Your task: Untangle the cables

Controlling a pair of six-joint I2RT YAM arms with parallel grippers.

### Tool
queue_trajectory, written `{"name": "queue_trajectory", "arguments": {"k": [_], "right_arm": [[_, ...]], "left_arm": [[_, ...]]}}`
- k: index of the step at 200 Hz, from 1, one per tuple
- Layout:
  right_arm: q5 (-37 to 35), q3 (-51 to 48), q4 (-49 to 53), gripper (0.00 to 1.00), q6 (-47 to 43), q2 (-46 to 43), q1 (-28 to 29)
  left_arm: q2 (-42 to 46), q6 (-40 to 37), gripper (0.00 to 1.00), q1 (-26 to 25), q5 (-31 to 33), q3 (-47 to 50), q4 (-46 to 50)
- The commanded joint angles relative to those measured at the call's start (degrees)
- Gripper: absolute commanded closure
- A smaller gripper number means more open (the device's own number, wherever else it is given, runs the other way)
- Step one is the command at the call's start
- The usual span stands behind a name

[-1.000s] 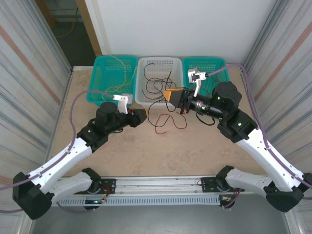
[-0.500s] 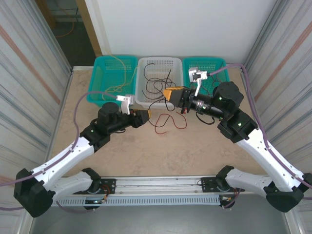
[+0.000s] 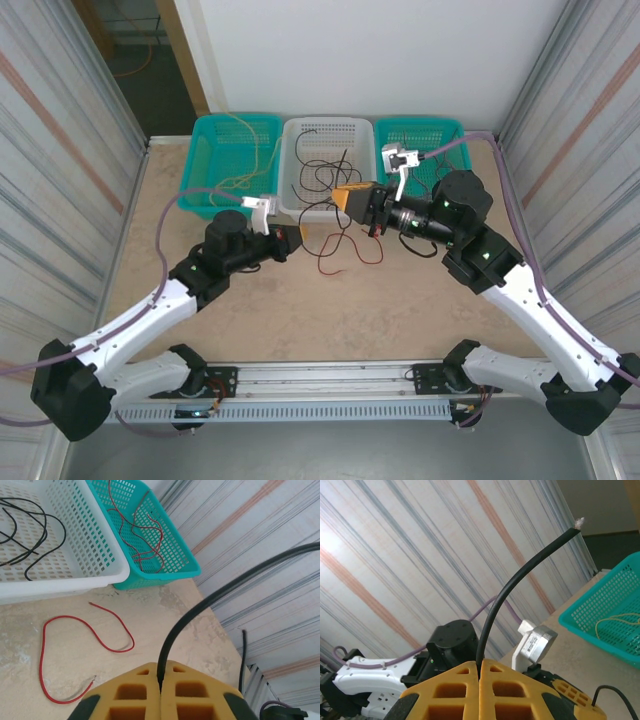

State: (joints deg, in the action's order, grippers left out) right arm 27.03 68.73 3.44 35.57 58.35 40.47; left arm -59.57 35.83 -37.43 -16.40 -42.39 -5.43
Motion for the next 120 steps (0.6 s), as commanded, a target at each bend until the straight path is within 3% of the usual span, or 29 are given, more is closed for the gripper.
{"name": "queue_trajectory", "arguments": {"k": [1,18,32,48,75,120], "right_arm": [[-0.29,-0.9,2.72,0.96,-1.72,-1.46,-0.15],[-4.52,-2.07,8.64,0.59,-6.48,-3.84,1.61],[-11.47,-3.01,14.38,0.46,-10.7,-5.26,4.18],[-18.32,-4.63,19.24,0.41,-13.14,-6.99,5.59],[-22.14,-6.64,23.33,0.37,-12.4,-8.77,4.31],[-13.67,-9.34,18.15,0.34,-6.0,-4.82,-0.38]], "left_arm": [[2.76,-1.04,1.0,0.5,2.21,-0.51,0.05],[4.96,-3.38,1.0,0.46,5.35,-1.88,3.78],[6.67,-5.7,1.0,0.51,8.02,-2.84,6.37],[8.48,-8.65,1.0,0.43,11.24,-3.78,9.23],[10.33,-13.8,1.0,-0.23,16.66,-5.85,13.21],[11.24,-13.62,1.0,-0.29,14.19,-6.7,12.29]]}}
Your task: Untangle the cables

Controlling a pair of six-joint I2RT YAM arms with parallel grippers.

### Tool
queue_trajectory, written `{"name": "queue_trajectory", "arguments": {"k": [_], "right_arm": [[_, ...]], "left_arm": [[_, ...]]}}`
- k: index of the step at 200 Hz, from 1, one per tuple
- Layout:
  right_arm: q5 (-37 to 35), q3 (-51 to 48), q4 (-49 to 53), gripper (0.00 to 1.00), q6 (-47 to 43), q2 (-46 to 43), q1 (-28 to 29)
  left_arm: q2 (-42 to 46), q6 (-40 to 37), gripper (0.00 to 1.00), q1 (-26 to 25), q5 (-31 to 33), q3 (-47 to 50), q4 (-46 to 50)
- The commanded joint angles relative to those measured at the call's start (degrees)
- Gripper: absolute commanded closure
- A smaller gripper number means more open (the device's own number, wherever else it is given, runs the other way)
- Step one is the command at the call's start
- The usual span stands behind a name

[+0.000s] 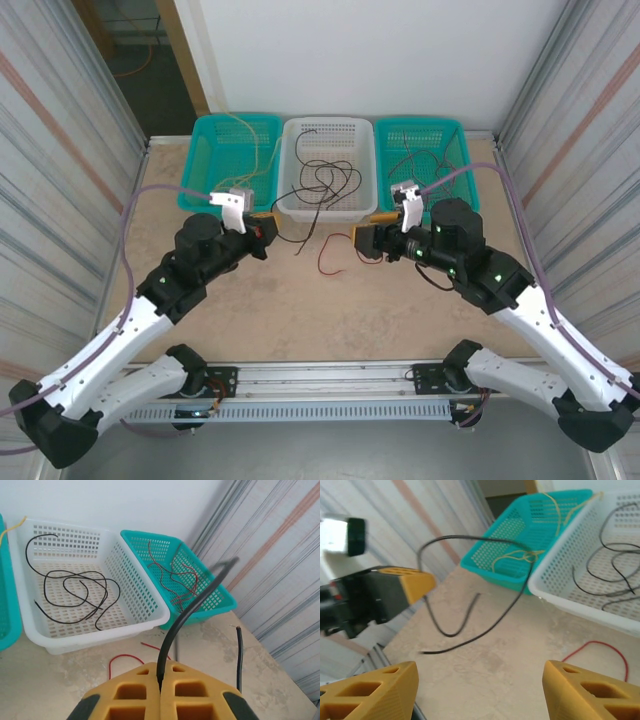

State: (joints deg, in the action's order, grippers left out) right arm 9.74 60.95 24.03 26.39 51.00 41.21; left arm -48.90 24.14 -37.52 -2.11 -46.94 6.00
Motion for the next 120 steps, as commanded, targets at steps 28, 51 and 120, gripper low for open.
{"name": "queue_trajectory", "arguments": {"k": [28,51,120], "right_arm": [[6.69,-3.19,-8.66,0.33,7.44,8.49,-1.2],[10.66,-5.53,-15.27,0.21,12.21,12.75,-0.67],[9.7,-8.98,-24.69,0.15,17.56,16.9,2.21]], "left_arm": [[1.12,-0.65,1.0,-0.19,-2.59,-2.89,0.84],[2.63,0.75,1.0,-0.19,-2.79,-2.82,-0.14],[3.01,2.92,1.0,-0.19,-4.44,-3.18,-2.39]]}}
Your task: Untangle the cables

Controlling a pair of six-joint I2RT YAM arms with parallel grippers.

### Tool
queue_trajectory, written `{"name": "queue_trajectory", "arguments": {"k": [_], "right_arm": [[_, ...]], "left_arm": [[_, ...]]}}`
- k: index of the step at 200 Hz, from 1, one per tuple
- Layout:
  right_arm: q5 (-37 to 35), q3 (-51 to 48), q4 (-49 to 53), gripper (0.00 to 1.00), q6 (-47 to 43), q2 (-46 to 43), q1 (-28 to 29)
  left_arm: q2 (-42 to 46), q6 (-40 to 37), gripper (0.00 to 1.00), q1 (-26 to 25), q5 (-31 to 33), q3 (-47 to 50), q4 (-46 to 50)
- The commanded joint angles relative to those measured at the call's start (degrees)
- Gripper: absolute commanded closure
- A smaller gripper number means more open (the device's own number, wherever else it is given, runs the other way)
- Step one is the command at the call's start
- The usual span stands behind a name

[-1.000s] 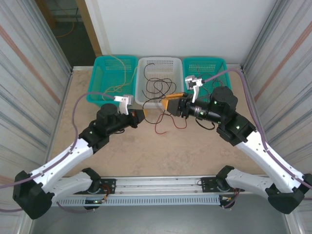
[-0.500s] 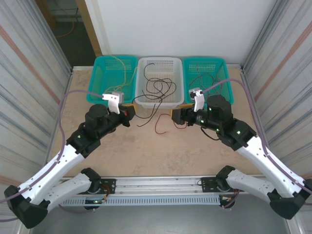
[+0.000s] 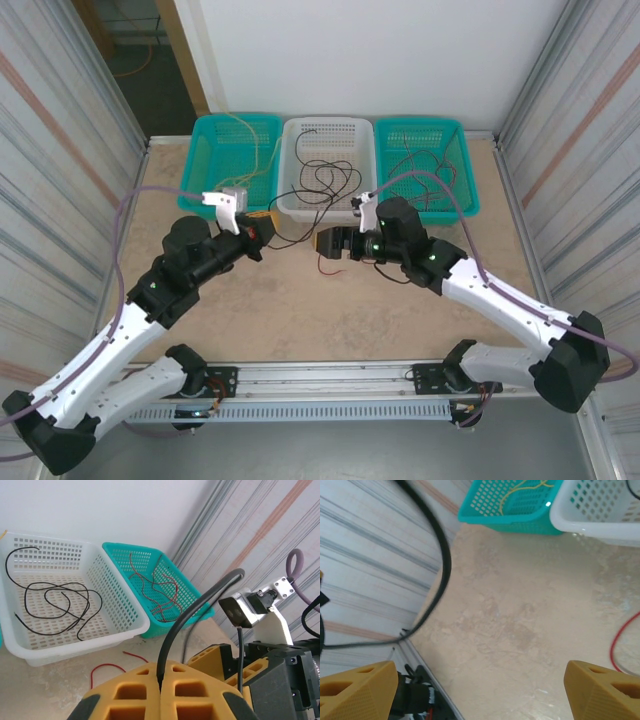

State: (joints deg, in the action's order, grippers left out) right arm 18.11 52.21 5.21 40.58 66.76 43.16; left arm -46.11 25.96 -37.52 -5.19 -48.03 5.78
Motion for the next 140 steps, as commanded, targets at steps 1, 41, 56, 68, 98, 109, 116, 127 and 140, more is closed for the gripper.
{"name": "queue_trajectory", "arguments": {"k": [1,41,56,68,98,109,116,127,140], "right_arm": [[1.45,-0.29,-6.07,0.15,3.46,1.21,0.31],[0.76,-0.79,-10.78,0.15,4.9,3.68,1.67],[0.63,-1.18,-12.11,0.16,5.43,4.76,1.62],[-0.1,-1.36,-12.14,0.16,5.56,5.55,1.71],[-2.66,-2.35,-10.25,0.23,5.3,7.06,1.2],[-3.31,-3.34,-9.99,0.26,5.31,7.57,0.76],[-3.43,-3.71,-9.71,0.29,5.27,7.92,0.22],[-3.4,-4.36,-9.3,0.31,5.6,8.46,-0.98],[-3.16,-5.01,-8.81,0.33,5.83,8.45,-2.44]], "left_arm": [[0.17,1.07,1.0,-0.19,-1.29,-2.08,-2.13],[-0.74,2.46,1.0,-0.21,-1.81,-2.28,-3.21],[-1.15,2.95,1.0,-0.19,-2.09,-2.47,-3.55],[-1.5,3.26,1.0,-0.19,-2.17,-2.76,-3.76],[-2.16,3.62,1.0,-0.19,-2.2,-4.03,-3.86],[-2.49,3.66,1.0,-0.19,-2.2,-4.58,-3.91],[-2.83,3.66,1.0,-0.18,-2.26,-4.94,-3.98],[-3.33,3.48,1.0,-0.16,-2.38,-5.36,-4.21],[-4.22,3.32,1.0,-0.1,-2.13,-5.81,-4.16]]}}
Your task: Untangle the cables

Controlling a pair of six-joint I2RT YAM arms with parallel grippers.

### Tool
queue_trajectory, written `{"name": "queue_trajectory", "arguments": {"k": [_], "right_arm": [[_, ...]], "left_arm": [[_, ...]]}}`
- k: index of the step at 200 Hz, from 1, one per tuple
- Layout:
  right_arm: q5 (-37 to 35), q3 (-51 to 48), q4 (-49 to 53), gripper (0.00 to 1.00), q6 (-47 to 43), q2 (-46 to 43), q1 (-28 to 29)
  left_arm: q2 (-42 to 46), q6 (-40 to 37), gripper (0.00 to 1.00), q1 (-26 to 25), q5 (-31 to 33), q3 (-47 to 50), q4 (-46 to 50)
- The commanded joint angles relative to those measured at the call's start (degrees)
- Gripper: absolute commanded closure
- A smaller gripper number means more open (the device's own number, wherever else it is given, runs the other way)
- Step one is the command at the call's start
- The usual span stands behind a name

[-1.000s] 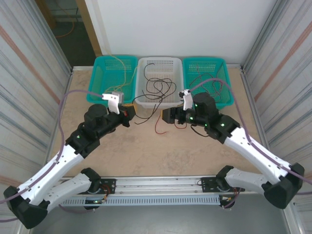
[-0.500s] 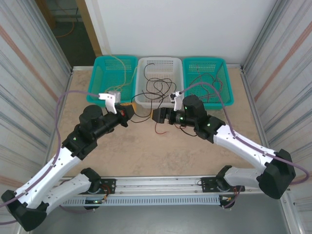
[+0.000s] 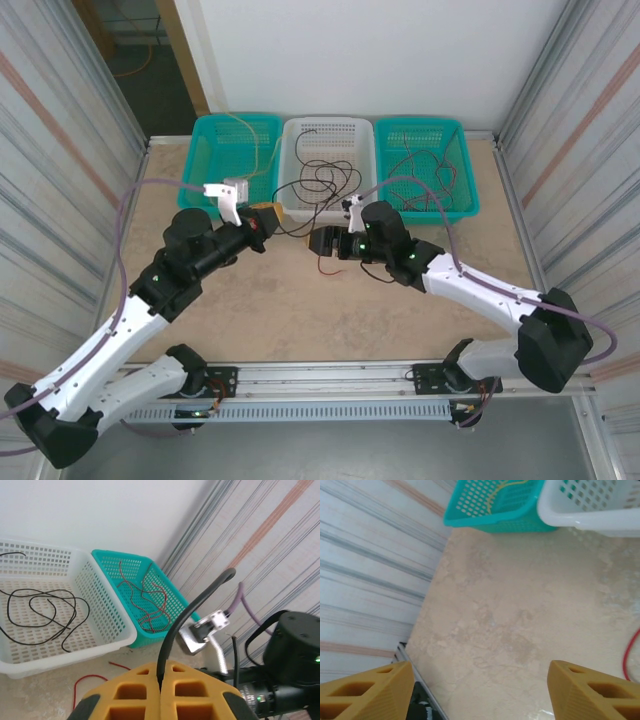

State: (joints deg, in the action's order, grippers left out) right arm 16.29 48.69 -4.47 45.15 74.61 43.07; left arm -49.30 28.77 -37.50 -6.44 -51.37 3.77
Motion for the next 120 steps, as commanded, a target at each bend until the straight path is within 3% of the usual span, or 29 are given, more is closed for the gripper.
{"name": "queue_trajectory", "arguments": {"k": [1,52,120], "right_arm": [[-1.39,-1.58,0.96,0.33,1.26,0.62,-2.45],[-7.86,-2.82,11.32,0.33,-2.7,-4.91,-6.23],[-10.03,-8.84,20.35,0.32,-3.92,-16.4,-13.17]], "left_arm": [[-1.09,0.5,1.0,-0.17,-0.83,-2.48,-2.17],[-7.64,0.82,1.0,2.26,5.07,-7.5,2.12],[-23.39,5.22,1.0,8.55,3.07,-18.25,-1.79]]}}
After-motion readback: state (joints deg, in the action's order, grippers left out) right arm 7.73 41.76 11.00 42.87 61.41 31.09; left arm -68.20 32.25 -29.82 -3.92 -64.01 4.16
